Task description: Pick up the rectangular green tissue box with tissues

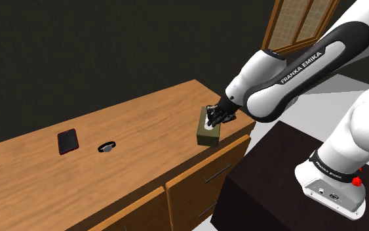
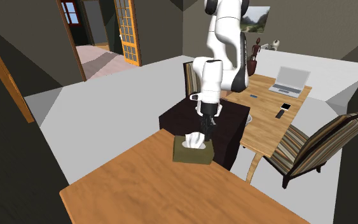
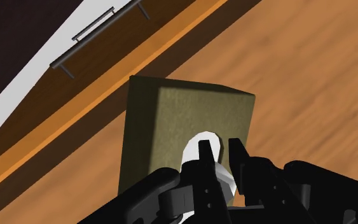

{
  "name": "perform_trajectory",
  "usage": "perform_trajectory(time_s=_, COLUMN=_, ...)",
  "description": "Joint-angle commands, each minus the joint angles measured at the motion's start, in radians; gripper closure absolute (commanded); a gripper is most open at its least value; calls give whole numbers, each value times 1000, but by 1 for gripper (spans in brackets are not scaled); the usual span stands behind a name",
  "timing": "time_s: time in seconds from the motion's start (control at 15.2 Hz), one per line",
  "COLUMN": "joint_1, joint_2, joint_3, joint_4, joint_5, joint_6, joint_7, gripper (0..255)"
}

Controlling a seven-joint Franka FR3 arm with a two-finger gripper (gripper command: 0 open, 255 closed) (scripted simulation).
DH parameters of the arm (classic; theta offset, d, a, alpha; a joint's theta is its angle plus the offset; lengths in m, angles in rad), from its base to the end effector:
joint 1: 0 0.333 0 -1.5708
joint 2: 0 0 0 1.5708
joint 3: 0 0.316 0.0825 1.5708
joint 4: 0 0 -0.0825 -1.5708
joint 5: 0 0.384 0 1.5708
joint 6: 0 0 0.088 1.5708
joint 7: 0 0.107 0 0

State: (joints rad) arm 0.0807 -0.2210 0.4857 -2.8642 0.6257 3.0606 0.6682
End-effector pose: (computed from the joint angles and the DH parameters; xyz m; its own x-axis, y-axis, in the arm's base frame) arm 0.3470 0.1555 0.2879 0.7305 -0.6627 0.1651 -0.5797 -0.7295 -0.3631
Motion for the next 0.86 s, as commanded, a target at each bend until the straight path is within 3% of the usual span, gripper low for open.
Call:
perform_trajectory(time_s=0.0, joint_1=-15, joint_2=-46, joint_3=10, joint_4=-2, joint_5=-17, joint_6=-48, joint_7=19, gripper=255)
perform_trajectory(time_s=0.66, joint_1=-53, joint_2=-236, joint_3=9, joint_4=25, joint_5=-75, joint_6=-265, joint_7=72, gripper=255)
perform_trajectory(time_s=0.79, joint_1=-53, joint_2=-238, joint_3=8, joint_4=26, joint_5=-76, joint_6=-268, joint_7=73, gripper=255)
